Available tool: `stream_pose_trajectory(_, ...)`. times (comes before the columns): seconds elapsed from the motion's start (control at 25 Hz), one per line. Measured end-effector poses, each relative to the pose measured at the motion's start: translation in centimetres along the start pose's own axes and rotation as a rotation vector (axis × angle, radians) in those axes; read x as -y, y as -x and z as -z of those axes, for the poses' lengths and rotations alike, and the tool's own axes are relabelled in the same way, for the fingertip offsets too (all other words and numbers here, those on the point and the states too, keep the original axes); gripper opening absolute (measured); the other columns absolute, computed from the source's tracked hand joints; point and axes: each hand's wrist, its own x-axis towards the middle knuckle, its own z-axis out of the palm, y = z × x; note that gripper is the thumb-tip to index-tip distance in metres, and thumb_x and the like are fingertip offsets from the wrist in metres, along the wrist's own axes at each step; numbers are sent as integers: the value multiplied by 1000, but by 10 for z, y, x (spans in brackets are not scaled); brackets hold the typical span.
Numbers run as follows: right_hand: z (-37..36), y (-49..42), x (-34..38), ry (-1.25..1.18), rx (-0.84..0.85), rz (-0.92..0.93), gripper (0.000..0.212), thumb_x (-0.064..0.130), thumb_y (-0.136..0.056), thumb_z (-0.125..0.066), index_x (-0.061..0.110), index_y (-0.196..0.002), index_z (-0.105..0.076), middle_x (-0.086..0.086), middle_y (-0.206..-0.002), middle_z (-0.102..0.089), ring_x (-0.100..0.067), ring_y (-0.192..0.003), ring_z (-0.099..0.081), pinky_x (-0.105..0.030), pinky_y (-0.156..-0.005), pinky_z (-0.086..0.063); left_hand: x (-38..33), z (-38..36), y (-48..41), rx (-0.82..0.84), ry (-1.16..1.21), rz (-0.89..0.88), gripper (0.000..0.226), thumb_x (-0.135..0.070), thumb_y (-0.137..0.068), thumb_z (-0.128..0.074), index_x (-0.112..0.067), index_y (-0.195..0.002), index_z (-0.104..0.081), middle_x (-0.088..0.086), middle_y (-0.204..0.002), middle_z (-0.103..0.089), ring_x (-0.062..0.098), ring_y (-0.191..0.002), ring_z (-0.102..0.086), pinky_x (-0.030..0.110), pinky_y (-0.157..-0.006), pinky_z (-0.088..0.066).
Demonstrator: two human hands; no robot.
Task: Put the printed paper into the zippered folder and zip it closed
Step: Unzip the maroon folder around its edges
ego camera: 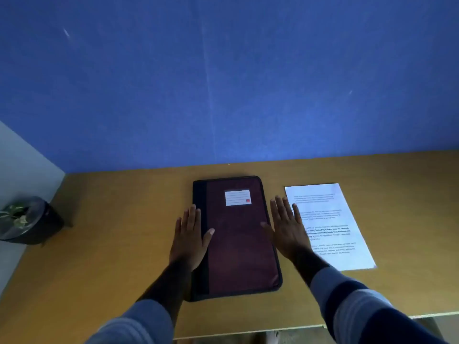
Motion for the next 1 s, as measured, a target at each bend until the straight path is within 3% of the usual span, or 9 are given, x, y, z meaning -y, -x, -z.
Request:
stream_pose_trajectory(0.12,-21,18,5,-23,44,5,87,67,-96,-11,9,-162,-11,-13,-170,-8,-30,-158,0,-47,-128,-3,-2,-20,15,13,8,4,81,-69,-97,-4,-18,-156,18,1,-165,26,20,-156,13,40,-127,1)
stream_pose_trajectory(0.32,-51,35,6,-22,113,47,85,65,-97,-14,9,-161,-16,-15,-169,-15,-32,-157,-9,-49,-127,-8,-7,-45,30,20,57,49,81,-67,-99,-14,-21,-161,10,0,-167,21,20,-156,8,40,-127,-6)
stream_pose_trajectory(0.56,-67,43,2,-42,135,68,84,65,-98,-8,12,-162,-4,-12,-170,1,-29,-157,1,-46,-128,-2,-16,-48,33,6,126,88,83,-67,-98,-20,-20,-161,7,-1,-168,18,21,-156,8,39,-125,-12)
stream_pose_trajectory(0.68,-67,45,2,-88,137,73,83,64,-99,-12,11,-162,-5,-12,-170,2,-29,-158,-3,-42,-127,-3,-23,-47,37,10,153,116,84,-68,-97,-20,-21,-160,8,-2,-168,20,20,-156,12,38,-124,-14)
stream_pose_trajectory(0.84,-68,49,9,-204,147,7,78,56,-103,-35,13,-162,-8,-10,-171,4,-30,-155,-20,-37,-123,-20,-30,-45,38,14,189,153,84,-63,-99,-30,-20,-161,6,0,-168,18,21,-155,13,41,-125,-15)
stream_pose_trajectory(1.0,-68,51,19,-302,146,-59,76,50,-102,-42,14,-162,-12,-4,-172,5,-29,-152,-28,-38,-120,-32,-28,-42,40,25,245,154,84,-58,-100,-37,-19,-161,4,3,-168,18,23,-155,13,40,-124,-13)
